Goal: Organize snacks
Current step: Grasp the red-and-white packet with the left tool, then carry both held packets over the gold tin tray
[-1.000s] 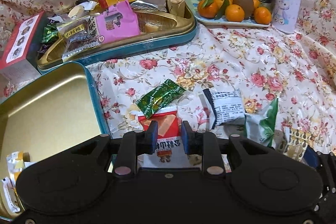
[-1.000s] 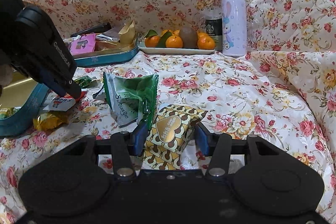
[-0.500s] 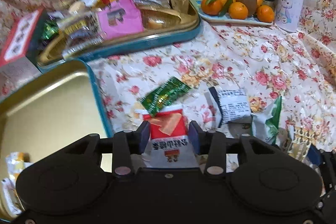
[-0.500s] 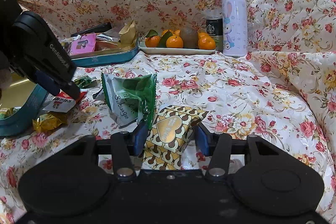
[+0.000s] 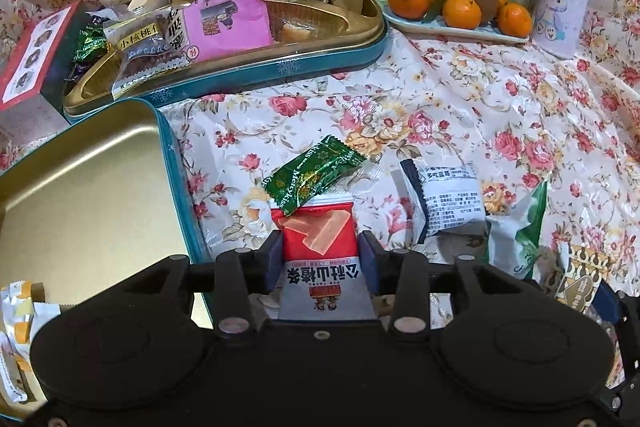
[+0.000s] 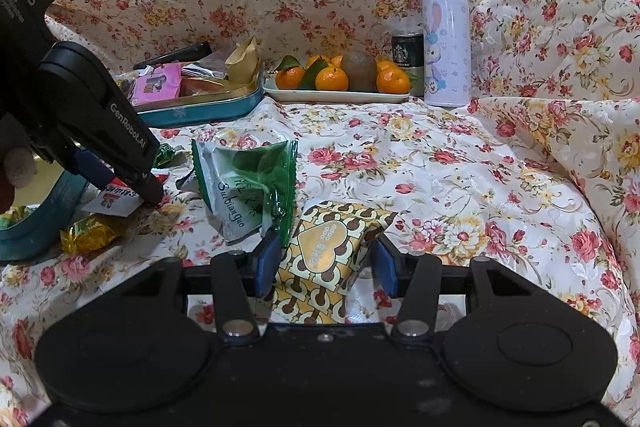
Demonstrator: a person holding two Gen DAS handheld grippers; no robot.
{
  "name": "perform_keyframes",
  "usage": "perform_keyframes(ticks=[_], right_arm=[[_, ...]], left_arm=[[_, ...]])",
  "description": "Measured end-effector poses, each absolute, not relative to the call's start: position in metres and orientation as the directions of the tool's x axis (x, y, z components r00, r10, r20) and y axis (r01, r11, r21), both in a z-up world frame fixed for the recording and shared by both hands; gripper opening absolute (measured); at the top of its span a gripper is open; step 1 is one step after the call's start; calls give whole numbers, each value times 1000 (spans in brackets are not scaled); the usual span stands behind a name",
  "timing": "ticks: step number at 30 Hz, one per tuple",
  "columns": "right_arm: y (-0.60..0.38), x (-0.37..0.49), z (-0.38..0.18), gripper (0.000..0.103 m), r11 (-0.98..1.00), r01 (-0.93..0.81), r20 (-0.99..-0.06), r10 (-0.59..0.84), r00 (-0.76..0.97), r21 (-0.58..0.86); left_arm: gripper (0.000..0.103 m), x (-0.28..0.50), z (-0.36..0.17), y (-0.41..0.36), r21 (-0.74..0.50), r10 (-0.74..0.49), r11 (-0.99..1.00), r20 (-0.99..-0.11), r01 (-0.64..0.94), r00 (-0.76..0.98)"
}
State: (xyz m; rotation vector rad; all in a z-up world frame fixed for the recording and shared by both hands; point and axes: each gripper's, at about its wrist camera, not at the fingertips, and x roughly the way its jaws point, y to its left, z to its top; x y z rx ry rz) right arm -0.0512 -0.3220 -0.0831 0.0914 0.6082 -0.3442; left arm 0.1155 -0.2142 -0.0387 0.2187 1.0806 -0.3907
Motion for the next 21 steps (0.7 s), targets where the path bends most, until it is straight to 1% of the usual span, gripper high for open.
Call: perform_keyframes(ticks=[1,3,5,7,8,15,21], right_arm=[[-322,-50,-83,53,938,345,-578,-290,763,-16],[-322,-48,-82,52,937,348,-586,-291,756,-17],[-322,-46,-80,49,934,356,-597,-296,745,-20],[-322,-45,-78,39,931,364,-607,-301,736,-19],[-322,-44,-77,37,929,369,-612,-302,731,-19],[-324,-45,-69,35,917,399,-645,-290,707,25],[-323,-56,-59,35,896,435,-665,-272,695,88]], left_arm=[[44,116,-38,-214,-22,-207,911,-888,411,411],[44,115,-37,-212,-29,-212,914,-885,405,414],[43,113,-34,-209,-39,-220,916,-880,398,420],[43,109,-29,-205,-47,-231,917,-873,397,430],[43,107,-26,-203,-51,-236,917,-869,396,435],[43,88,-1,-177,-93,-283,917,-838,388,468],[43,68,13,-140,-97,-286,925,-815,368,504]])
